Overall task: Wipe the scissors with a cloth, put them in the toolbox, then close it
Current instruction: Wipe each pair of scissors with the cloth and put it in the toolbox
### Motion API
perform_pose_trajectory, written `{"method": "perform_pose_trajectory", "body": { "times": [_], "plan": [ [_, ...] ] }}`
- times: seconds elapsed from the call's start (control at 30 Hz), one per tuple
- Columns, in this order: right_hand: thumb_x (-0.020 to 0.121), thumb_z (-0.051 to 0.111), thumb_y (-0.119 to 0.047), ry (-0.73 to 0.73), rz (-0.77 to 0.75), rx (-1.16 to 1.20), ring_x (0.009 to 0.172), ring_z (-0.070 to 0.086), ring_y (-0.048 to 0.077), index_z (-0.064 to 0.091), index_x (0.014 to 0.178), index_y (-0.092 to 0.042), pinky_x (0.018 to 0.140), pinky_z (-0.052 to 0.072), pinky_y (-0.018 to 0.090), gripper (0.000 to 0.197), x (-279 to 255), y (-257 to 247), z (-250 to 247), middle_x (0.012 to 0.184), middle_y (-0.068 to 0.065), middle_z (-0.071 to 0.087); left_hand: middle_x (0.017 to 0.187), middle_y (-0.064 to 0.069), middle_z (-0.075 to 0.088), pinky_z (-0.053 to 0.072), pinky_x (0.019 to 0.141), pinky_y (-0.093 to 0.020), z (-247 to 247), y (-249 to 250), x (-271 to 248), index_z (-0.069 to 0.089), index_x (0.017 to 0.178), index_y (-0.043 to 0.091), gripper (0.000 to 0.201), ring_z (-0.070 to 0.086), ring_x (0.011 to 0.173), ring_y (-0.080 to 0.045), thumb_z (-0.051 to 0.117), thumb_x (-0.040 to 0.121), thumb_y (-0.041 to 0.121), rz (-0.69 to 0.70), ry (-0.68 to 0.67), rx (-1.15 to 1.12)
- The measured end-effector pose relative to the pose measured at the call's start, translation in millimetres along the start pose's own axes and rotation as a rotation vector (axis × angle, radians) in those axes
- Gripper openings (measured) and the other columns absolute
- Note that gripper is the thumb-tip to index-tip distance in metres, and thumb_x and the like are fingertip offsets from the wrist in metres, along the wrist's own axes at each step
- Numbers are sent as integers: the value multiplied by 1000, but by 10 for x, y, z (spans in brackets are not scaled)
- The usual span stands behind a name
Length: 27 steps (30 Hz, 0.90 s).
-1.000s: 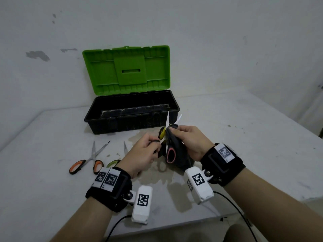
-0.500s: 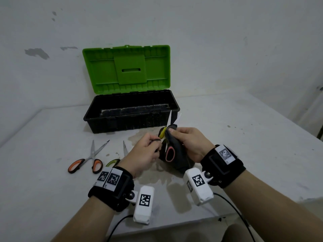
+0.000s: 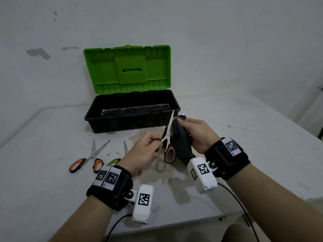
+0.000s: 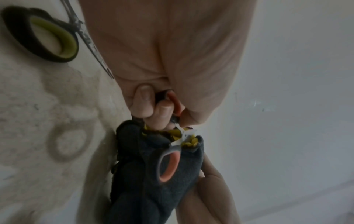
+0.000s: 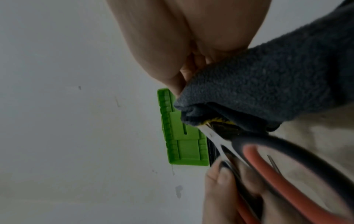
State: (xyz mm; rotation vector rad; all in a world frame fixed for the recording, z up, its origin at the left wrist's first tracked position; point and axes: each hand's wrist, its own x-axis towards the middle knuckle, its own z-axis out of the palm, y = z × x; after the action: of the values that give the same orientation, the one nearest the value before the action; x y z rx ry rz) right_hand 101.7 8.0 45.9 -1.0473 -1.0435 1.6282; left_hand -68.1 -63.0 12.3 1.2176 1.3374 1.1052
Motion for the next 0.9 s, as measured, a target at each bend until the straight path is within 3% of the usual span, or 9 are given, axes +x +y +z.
{"method": "perform_pose_trajectory", "body": {
  "times": [0.1, 0.23, 0.33, 0.53, 0.67, 0.8, 0.87, 0.9],
  "plan": [
    [94, 62, -12, 39, -12, 53, 56, 65, 18, 65, 86, -2, 53, 54, 25, 14, 61, -74, -106, 71, 13, 68, 75, -1, 52, 28, 47, -21, -25, -30, -31, 54, 103, 13, 8, 34, 45, -4, 47, 101, 9, 1, -3, 37],
    [95, 62, -12, 40, -38, 86, 63, 67, 20, 66, 105, 7, 57, 56, 27, 22, 54, 2, -161, 83, 18, 68, 74, -1, 50, 28, 46, -19, -22, -66, -21, 55, 101, 14, 10, 34, 47, -5, 47, 100, 8, -16, 28, 32],
    [96, 60, -13, 14, -49, 86, 64, 68, 18, 67, 104, 7, 58, 56, 25, 23, 8, 52, -178, 82, 16, 70, 73, -1, 49, 27, 44, -18, -28, -70, 2, 53, 98, 17, 12, 34, 48, -7, 46, 100, 7, -40, 43, -36],
    [96, 60, -13, -105, -1, -29, 61, 68, 17, 69, 102, 5, 56, 54, 24, 21, -54, 105, -119, 77, 12, 72, 67, 5, 51, 39, 50, -22, -25, -51, 3, 57, 97, 18, 14, 46, 50, -6, 67, 91, 11, 12, 42, 136],
    [93, 64, -18, -132, 24, -127, 66, 67, 22, 68, 103, 7, 58, 54, 27, 27, -57, 80, -124, 82, 16, 71, 70, 0, 53, 42, 53, -22, -76, -28, 5, 60, 101, 7, 37, 47, 55, -9, 81, 81, 30, 31, 7, 159],
    [92, 66, -18, -137, 50, -206, 63, 63, 22, 67, 101, 6, 56, 53, 26, 26, -76, 100, -72, 77, 15, 67, 94, -17, 69, 52, 72, -38, -110, -15, 21, 65, 99, 7, 60, 60, 76, -18, 83, 68, 55, 75, 42, 347],
    [92, 65, -16, -108, 59, -189, 57, 62, 18, 69, 96, -1, 53, 52, 25, 15, -77, 114, -52, 69, 9, 67, 98, -17, 68, 53, 76, -45, -112, -7, 17, 64, 98, 11, 60, 60, 78, -19, 79, 68, 61, 82, 68, 377],
    [92, 65, -15, -86, 54, -172, 55, 62, 17, 69, 96, -2, 52, 52, 25, 14, -73, 123, -49, 67, 8, 67, 97, -14, 68, 53, 73, -43, -107, 1, 12, 63, 100, 13, 53, 60, 76, -17, 77, 74, 58, 88, 87, 347]
  ]
}}
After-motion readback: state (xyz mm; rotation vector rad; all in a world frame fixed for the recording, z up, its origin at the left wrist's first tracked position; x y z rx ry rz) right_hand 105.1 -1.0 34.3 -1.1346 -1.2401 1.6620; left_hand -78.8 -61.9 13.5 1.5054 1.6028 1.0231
